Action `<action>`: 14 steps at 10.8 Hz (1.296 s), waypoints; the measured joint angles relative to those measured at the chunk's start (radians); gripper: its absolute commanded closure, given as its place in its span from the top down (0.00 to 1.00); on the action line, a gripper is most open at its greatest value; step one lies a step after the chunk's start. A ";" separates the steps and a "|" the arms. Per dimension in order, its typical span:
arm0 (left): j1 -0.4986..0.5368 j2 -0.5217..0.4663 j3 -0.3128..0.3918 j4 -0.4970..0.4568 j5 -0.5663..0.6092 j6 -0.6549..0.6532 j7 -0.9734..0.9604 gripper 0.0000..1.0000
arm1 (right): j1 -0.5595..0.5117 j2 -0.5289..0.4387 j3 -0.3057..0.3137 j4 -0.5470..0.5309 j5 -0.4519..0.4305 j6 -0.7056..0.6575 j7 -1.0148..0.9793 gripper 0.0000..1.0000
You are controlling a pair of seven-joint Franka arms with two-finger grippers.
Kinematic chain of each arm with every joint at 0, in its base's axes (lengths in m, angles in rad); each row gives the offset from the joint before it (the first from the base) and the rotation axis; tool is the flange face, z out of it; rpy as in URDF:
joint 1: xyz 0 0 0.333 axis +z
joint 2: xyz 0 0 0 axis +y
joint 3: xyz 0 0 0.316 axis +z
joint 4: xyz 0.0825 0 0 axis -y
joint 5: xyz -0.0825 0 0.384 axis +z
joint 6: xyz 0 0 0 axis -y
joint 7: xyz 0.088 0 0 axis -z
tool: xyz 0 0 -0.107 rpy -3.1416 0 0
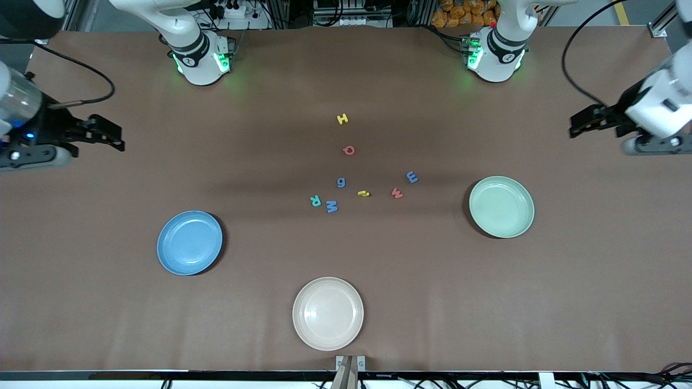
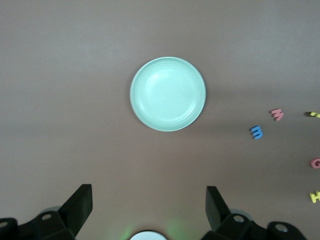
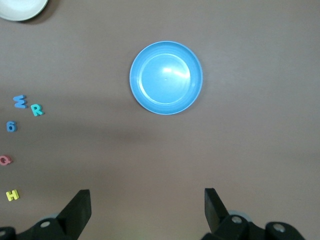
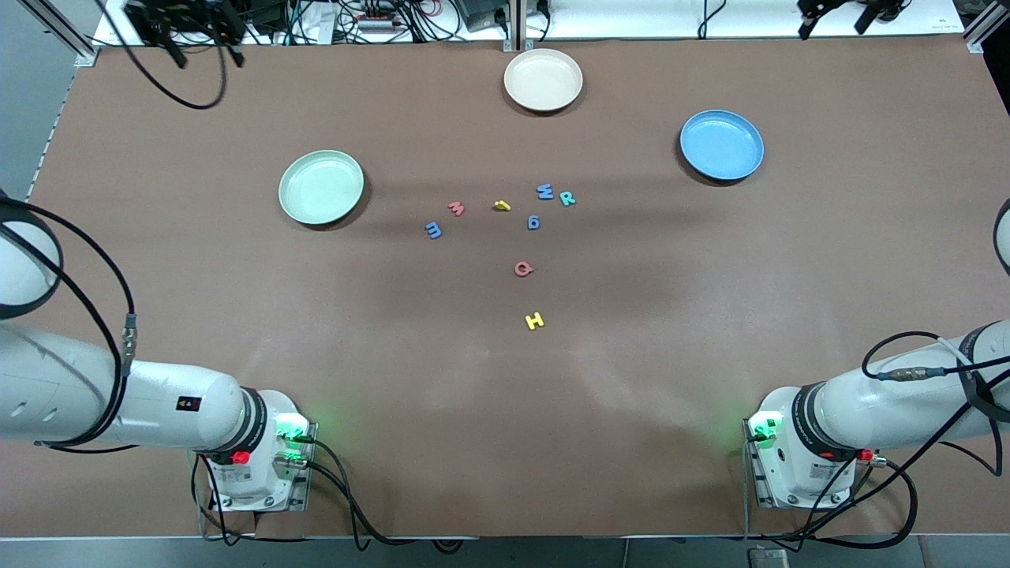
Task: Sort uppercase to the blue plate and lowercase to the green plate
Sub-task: 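Move the right gripper to the blue M while the left gripper advances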
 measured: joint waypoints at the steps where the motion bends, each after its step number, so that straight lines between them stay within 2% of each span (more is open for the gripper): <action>1: -0.001 0.004 -0.036 -0.029 -0.001 0.044 -0.046 1.00 | 0.015 0.006 0.000 -0.009 0.000 0.014 0.001 1.00; 4: -0.006 0.033 -0.151 -0.084 -0.003 0.163 -0.218 1.00 | 0.068 0.039 0.001 -0.020 0.001 0.074 0.058 1.00; 6: -0.008 0.067 -0.210 -0.105 -0.007 0.234 -0.347 1.00 | 0.143 0.085 0.003 -0.028 0.001 0.122 0.147 1.00; 9: -0.007 0.122 -0.224 -0.108 -0.108 0.291 -0.542 1.00 | 0.249 0.170 0.004 -0.030 0.001 0.224 0.307 1.00; 14: -0.005 0.151 -0.222 -0.112 -0.179 0.340 -0.689 1.00 | 0.385 0.317 0.005 -0.033 0.004 0.414 0.590 1.00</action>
